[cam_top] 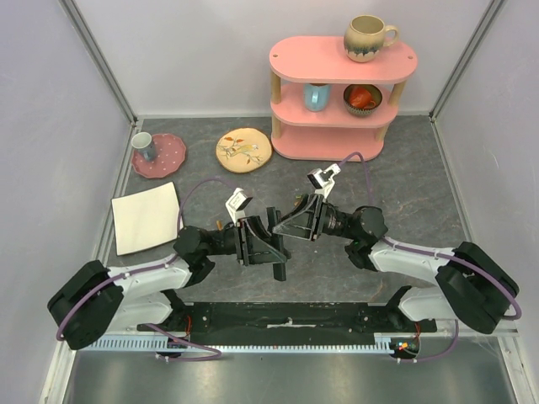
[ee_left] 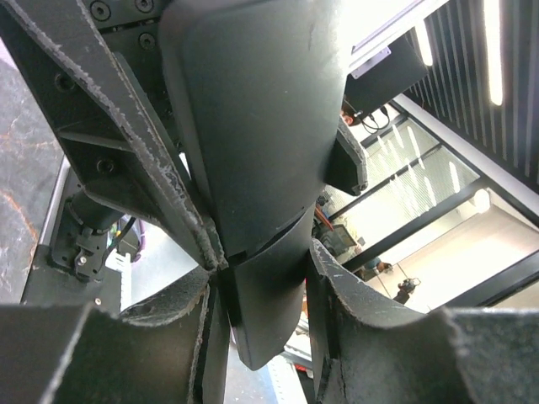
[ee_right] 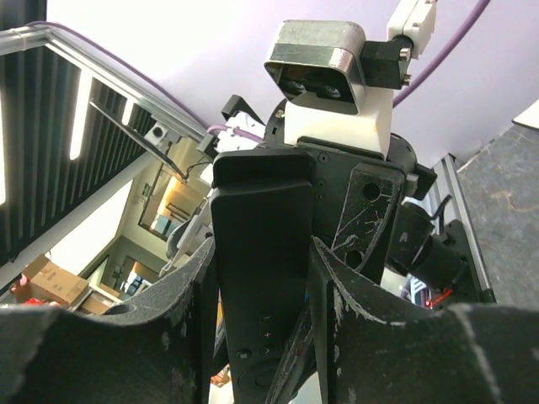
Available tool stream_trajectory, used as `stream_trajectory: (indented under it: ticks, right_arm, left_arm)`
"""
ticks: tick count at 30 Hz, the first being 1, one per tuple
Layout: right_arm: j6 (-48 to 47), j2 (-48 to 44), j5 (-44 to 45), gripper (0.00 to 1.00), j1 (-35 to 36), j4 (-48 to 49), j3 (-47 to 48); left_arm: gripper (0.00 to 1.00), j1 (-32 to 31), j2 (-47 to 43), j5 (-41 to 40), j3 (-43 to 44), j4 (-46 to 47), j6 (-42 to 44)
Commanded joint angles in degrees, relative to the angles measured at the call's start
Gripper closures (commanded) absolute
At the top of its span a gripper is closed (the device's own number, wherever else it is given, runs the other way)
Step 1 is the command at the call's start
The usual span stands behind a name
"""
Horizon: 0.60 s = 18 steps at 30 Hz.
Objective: Load the batteries into the remote control
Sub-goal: Adjust the remote control.
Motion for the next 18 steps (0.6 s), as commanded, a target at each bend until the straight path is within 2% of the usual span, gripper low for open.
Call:
stream_trajectory:
  ticks: [1, 10, 18]
  right_arm:
    - [-0.4, 0.4, -2.1, 0.79, -0.9, 21.4, -1.5]
    - [-3.1, 4.8, -4.8, 0.77, -2.0, 20.8, -3.4]
    - [-1.8, 8.6, -6.5, 0.62, -5.3, 22.7, -2.4]
  left_arm:
    - [0.98, 1.3, 0.7, -1.3, -1.9, 21.2, 0.7]
    - [0.98, 4.7, 3.4, -0.2, -4.3, 21.2, -0.9]
    - [0.98, 8.3, 5.1, 1.7, -4.5, 21.2, -2.0]
